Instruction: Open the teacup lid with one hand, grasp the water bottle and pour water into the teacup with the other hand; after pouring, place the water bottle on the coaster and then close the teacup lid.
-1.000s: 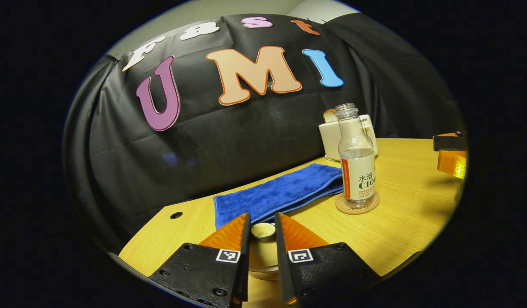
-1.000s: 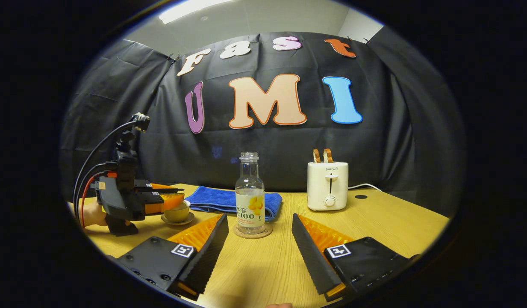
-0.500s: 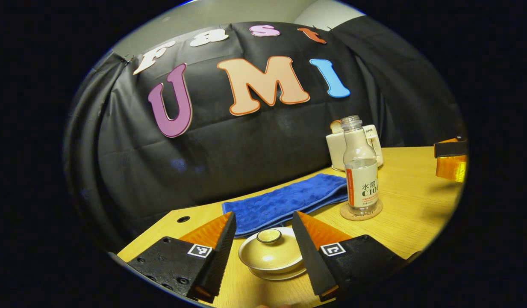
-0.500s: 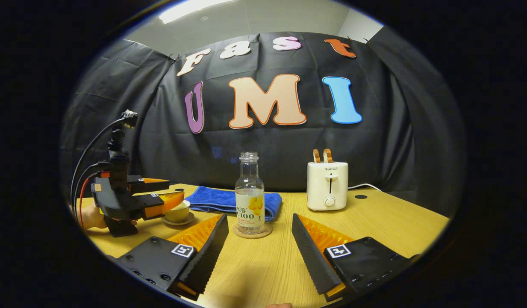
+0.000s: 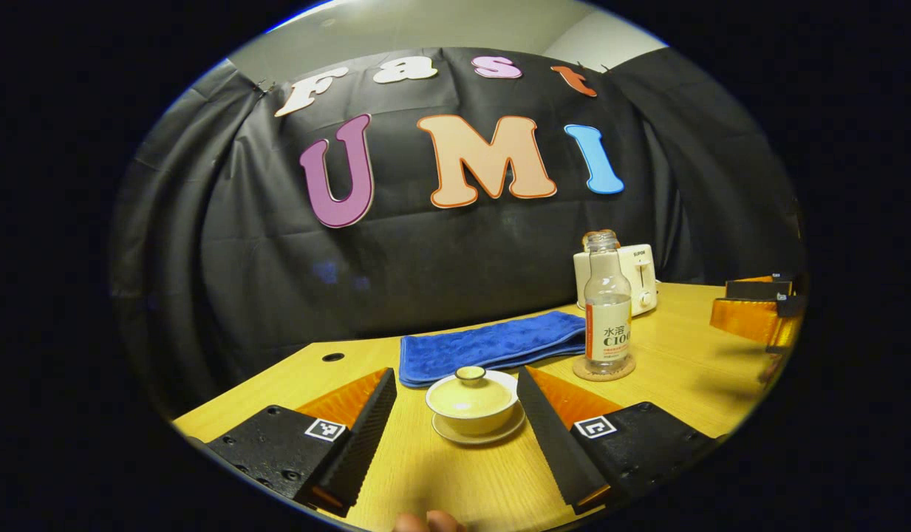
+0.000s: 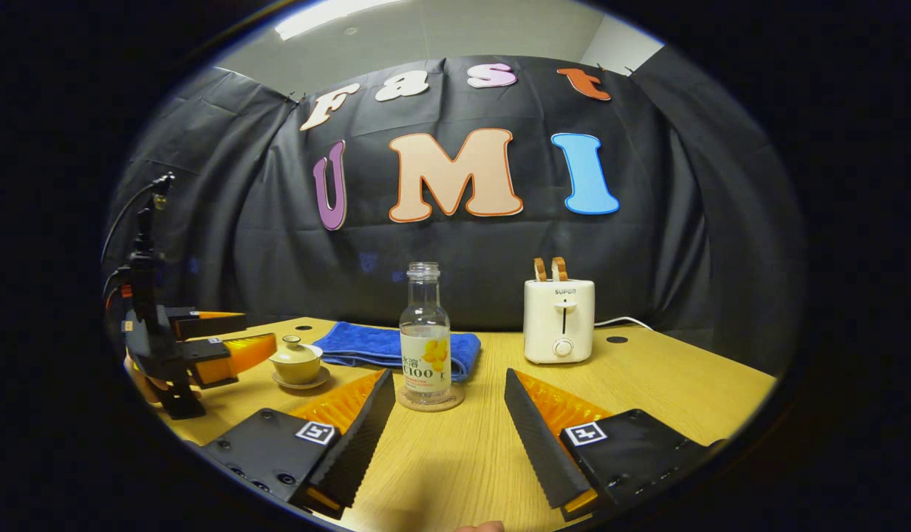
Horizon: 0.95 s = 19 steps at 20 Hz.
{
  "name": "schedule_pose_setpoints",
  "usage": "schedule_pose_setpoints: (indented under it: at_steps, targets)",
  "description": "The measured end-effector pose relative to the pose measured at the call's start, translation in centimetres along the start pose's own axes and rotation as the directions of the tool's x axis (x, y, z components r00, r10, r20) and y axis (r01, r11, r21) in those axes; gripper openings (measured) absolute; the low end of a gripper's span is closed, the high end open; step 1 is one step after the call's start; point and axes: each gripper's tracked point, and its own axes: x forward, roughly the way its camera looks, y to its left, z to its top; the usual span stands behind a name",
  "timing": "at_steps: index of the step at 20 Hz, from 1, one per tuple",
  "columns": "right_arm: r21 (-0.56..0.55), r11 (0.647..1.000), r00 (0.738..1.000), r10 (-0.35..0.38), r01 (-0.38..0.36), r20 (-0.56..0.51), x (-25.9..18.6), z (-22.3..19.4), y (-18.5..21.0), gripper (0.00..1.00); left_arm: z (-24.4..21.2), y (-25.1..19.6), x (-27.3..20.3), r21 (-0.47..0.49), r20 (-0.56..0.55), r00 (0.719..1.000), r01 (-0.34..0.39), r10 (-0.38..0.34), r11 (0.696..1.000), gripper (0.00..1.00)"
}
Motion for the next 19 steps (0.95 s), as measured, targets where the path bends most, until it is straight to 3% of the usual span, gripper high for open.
schedule_pose_setpoints:
  at_steps: [4, 5, 6, 7, 8, 12, 13, 15, 16, 17, 19]
  targets:
    - [0.000, 1.000, 1.000, -0.002, 0.002, -0.002, -1.1, -0.1, 0.4, 0.96, 0.0, -0.9, -3.3, -0.065, 0.000, 1.000, -0.013, 0.013, 0.998, 0.95]
    - [0.000, 1.000, 1.000, -0.003, 0.003, -0.003, -1.6, -0.2, 0.6, 0.92, 0.0, -1.1, -4.0, -0.080, -0.002, 1.000, -0.017, 0.017, 0.997, 0.96]
    - [0.000, 1.000, 1.000, -0.004, 0.004, -0.002, -1.9, -0.1, 0.7, 1.00, -0.2, -1.3, -4.7, -0.094, -0.004, 1.000, -0.024, 0.023, 0.995, 0.96]
    - [0.000, 1.000, 1.000, -0.003, 0.003, -0.002, -2.4, -0.1, 0.9, 0.92, -0.3, -1.5, -5.3, -0.110, -0.007, 1.000, -0.029, 0.028, 0.994, 0.96]
    - [0.001, 1.000, 1.000, -0.002, 0.002, -0.002, -2.8, 0.0, 1.2, 0.92, -0.2, -1.6, -5.9, -0.122, -0.005, 0.999, -0.037, 0.036, 0.992, 0.95]
    - [0.002, 1.000, 1.000, 0.003, -0.003, -0.002, -4.7, -0.1, 2.0, 0.96, -0.3, -2.5, -7.7, -0.129, -0.010, 0.998, -0.064, 0.064, 0.990, 0.96]
    - [0.002, 1.000, 1.000, 0.000, 0.000, -0.003, -5.3, 0.0, 2.0, 0.92, -0.2, -2.9, -8.1, -0.131, -0.010, 0.998, -0.061, 0.060, 0.990, 0.96]
    - [0.002, 1.000, 1.000, -0.011, 0.011, 0.001, -6.3, 0.1, 2.3, 0.99, -0.1, -3.6, -8.7, -0.129, -0.014, 0.998, -0.062, 0.060, 0.990, 0.96]
    - [0.002, 1.000, 1.000, -0.004, 0.005, -0.003, -6.7, 0.0, 2.7, 0.99, -0.1, -4.0, -8.9, -0.126, -0.015, 0.998, -0.060, 0.059, 0.990, 0.96]
    - [0.002, 1.000, 1.000, -0.001, 0.001, -0.003, -6.9, 0.0, 3.1, 0.92, 0.0, -4.3, -9.0, -0.127, -0.015, 0.998, -0.059, 0.057, 0.990, 0.96]
    - [0.002, 1.000, 1.000, -0.013, 0.013, -0.001, -7.1, 0.0, 2.8, 0.95, 0.2, -5.1, -9.4, -0.128, -0.006, 0.999, -0.049, 0.049, 0.991, 0.97]
